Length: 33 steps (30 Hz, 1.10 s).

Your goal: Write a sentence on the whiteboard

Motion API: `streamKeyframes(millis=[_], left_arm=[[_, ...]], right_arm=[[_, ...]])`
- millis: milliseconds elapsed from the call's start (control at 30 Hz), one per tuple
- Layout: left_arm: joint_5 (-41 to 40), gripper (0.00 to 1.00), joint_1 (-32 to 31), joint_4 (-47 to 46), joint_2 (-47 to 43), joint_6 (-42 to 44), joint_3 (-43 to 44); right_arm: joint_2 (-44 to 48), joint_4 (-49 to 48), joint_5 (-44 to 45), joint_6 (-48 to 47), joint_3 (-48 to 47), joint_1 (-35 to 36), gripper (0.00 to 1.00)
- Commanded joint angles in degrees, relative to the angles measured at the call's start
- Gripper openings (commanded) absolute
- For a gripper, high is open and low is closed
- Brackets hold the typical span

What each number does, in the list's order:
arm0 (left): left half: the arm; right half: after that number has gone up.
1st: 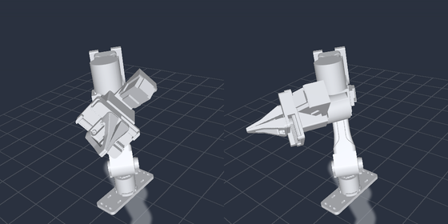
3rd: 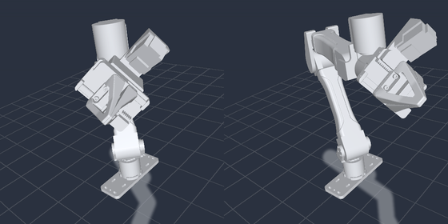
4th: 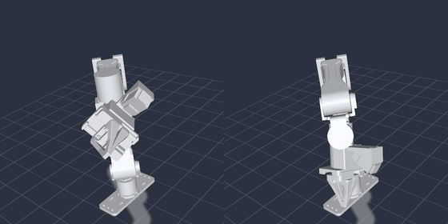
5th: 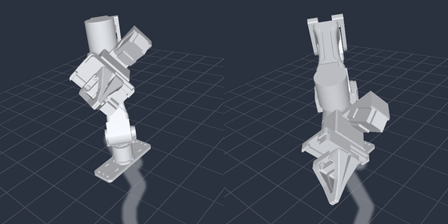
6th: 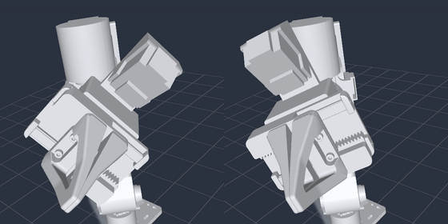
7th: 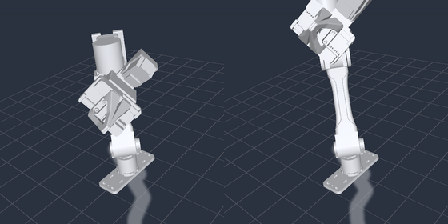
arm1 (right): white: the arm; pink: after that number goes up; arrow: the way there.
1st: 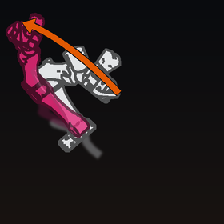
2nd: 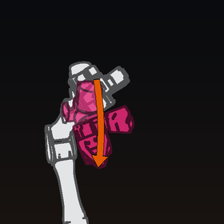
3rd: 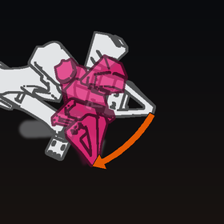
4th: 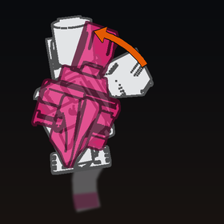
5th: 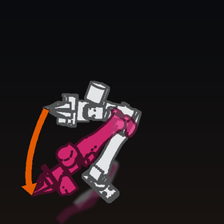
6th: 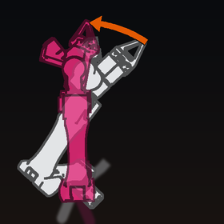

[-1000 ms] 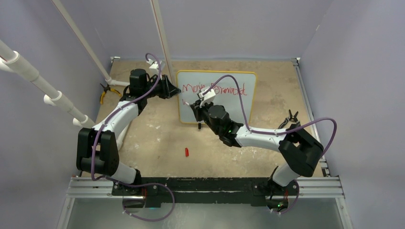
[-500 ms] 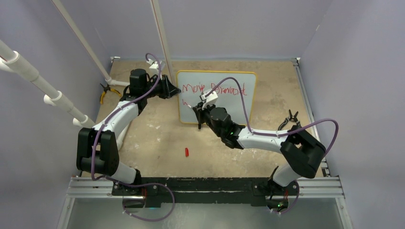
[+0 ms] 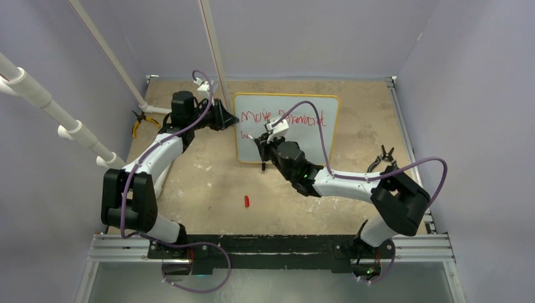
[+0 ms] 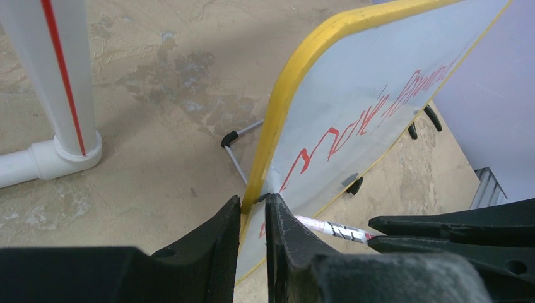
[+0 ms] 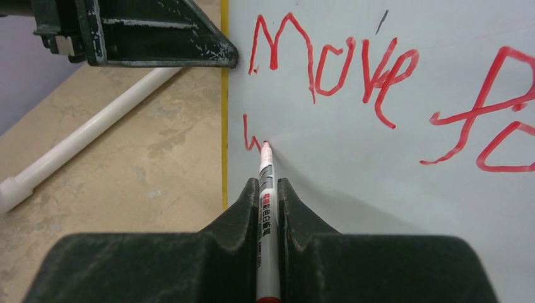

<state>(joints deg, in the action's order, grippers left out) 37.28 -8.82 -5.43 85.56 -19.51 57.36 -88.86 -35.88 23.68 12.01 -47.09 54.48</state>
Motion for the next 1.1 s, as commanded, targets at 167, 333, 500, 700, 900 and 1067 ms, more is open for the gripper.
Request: streamKeyframes(millis=[167,333,500,700,900,1067], left_arm=[[1.7,0.19,-0.9,-2.2,0.3,-0.3,0.0],[1.4,0.18,-0.9,-2.2,0.4,-0.2,0.0],[1.0,0.18,-1.0,-1.8,0.3,-0.1,0.0],[0.8,0.18,-1.0,-1.7,0.4,0.1,0.0],[0.7,0.18,-1.0,-1.6,0.4,0.1,0.0],[0.7,0.17,-1.0,-1.6,0.4,0.1,0.0]], right_arm=[[1.7,-4.5,4.7,-1.2,-2.7,-0.4,0.0],[2.5,-5.7,4.1,-1.6,-1.9,-0.4,0.0],[6.2,-9.1,-0.8,-3.9,0.9,-0.3,0.0],[8.3,-8.2,-2.4,-3.9,3.1,-0.3,0.0],[6.8,-5.6,-0.6,-2.4,3.1,-0.3,0.0],[5.5,-4.6,0.3,-1.9,2.4,-0.3,0.0]])
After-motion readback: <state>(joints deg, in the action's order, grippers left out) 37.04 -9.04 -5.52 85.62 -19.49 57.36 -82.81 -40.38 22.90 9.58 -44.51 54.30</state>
